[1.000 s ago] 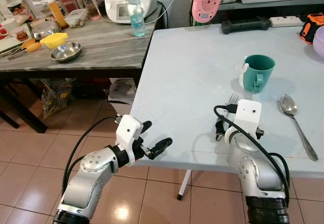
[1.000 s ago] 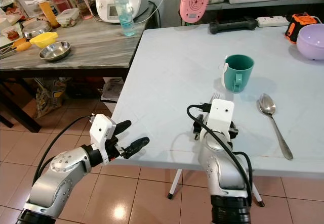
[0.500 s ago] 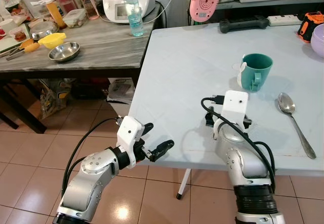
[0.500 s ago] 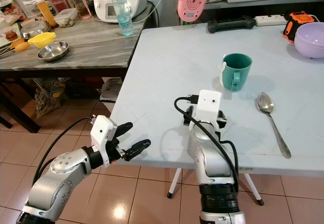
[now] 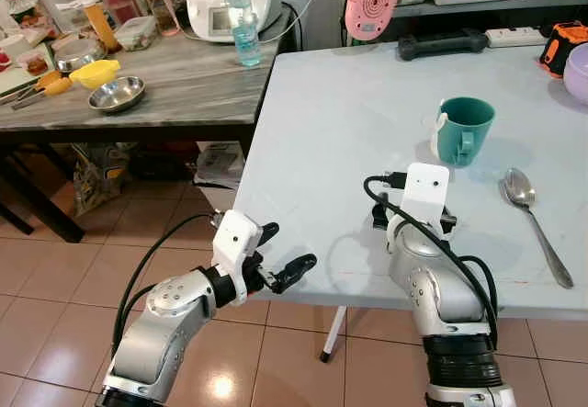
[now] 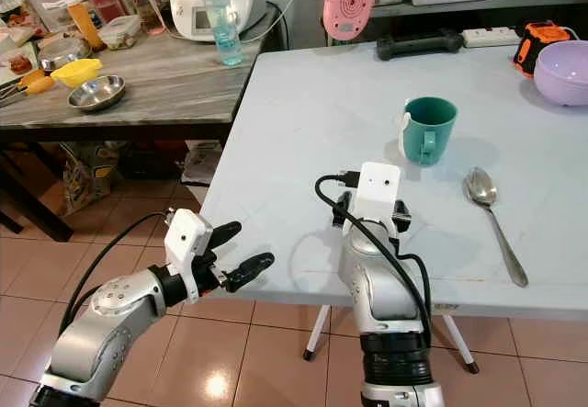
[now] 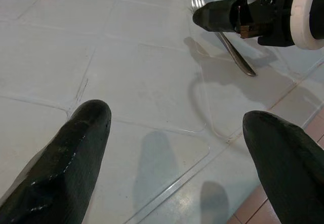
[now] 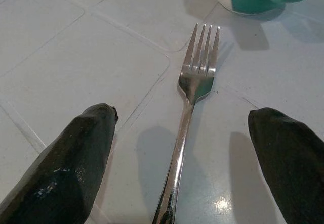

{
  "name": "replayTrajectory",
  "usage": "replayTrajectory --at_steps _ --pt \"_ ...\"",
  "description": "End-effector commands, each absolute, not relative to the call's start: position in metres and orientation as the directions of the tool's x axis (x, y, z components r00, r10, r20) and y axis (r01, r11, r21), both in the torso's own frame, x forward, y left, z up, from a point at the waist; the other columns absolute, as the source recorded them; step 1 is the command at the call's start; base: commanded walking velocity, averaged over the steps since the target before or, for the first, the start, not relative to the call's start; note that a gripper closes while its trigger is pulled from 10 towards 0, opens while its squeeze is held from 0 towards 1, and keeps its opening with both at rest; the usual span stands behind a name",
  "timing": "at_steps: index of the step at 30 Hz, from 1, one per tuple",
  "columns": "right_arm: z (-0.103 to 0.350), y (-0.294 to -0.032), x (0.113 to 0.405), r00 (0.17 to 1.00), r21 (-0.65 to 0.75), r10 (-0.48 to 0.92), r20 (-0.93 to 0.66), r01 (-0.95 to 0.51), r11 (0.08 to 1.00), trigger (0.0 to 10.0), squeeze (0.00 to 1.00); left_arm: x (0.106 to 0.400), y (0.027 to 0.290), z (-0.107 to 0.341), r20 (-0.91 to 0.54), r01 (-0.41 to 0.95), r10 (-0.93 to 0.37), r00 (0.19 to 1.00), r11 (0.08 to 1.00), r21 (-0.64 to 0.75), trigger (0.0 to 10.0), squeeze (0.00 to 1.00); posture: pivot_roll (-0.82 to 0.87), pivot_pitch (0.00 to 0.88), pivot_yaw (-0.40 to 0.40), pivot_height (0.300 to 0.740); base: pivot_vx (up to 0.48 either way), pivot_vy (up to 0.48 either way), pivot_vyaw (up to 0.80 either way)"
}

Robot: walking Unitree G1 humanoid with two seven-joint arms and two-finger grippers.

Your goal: Setting the table

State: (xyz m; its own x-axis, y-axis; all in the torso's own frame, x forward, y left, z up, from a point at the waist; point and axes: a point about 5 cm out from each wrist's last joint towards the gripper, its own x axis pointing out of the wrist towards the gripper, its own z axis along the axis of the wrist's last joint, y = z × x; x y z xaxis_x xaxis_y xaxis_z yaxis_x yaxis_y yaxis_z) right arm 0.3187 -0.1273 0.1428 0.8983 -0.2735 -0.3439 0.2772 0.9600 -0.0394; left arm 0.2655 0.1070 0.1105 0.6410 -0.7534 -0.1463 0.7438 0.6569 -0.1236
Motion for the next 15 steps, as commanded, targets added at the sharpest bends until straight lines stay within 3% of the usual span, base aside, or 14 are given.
replayTrajectory --at_steps 1,15 --pt "0.1439 -0.122 0.3201 0.9 -0.037 -0.257 -0.351 0.261 0.965 10.0 0.0 0.2642 0.1102 0.1111 -0.157 0.744 -0.752 0.64 0.658 -0.116 10.0 0.0 -0.13 0.071 0.153 0.74 0.0 0.0 0.0" --pt "0.143 -0.1213 0.3195 0.898 -0.041 -0.26 -0.355 0.263 0.964 10.0 0.0 0.2639 0.1103 0.1114 -0.16 0.744 -0.752 0.639 0.657 -0.117 10.0 0.0 -0.13 0.072 0.153 0.74 0.0 0.0 0.0"
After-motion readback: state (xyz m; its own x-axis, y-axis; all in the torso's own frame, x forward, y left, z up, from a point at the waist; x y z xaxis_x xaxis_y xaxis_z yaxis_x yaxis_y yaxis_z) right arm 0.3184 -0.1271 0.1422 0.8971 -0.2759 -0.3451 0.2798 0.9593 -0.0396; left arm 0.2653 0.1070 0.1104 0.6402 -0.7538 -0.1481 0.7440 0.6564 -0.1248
